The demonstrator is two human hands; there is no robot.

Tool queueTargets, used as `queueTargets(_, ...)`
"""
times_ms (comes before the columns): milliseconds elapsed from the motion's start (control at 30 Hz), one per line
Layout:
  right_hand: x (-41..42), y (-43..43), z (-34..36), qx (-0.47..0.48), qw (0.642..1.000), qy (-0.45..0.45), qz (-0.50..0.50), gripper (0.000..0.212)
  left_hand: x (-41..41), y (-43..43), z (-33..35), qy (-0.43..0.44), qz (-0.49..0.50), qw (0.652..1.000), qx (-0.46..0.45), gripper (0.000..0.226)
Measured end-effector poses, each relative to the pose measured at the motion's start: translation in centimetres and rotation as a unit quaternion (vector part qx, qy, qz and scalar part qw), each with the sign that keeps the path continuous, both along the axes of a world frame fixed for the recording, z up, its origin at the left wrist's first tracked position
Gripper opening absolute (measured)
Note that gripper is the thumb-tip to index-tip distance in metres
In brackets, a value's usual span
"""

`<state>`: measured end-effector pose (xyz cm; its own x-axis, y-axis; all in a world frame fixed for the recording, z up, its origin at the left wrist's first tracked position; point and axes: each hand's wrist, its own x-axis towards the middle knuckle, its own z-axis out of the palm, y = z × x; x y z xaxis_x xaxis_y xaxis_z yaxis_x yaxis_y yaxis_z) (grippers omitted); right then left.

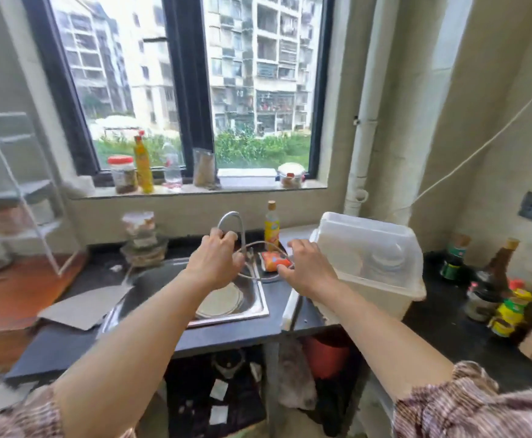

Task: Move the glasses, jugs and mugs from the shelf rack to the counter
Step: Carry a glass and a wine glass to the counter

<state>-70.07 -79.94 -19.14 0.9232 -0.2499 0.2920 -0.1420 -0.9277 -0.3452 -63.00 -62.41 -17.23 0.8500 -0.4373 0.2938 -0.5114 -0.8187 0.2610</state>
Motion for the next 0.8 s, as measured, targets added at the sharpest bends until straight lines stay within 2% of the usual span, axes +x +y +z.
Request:
queueTargets(233,11.1,11.2,3.2,-0.044,0.993,-0.015,0.110,0.050,7.2,12.3,3.2,-0.008,0.119,0.993,-0.014,0.042)
queueTargets(600,31.3,26.3,7.2,-0.093,0.964,-0.067,0.238,0.051,22.9,26.1,6.3,-0.027,0.247,0.968,0.023,0.049)
queueTargets(800,41.3,32.6,10.7,-0.079,0.954,-0.092,0.273,0.048,30.8,33.4,8.6,-0.060,0.268,0.960,-0.055,0.042)
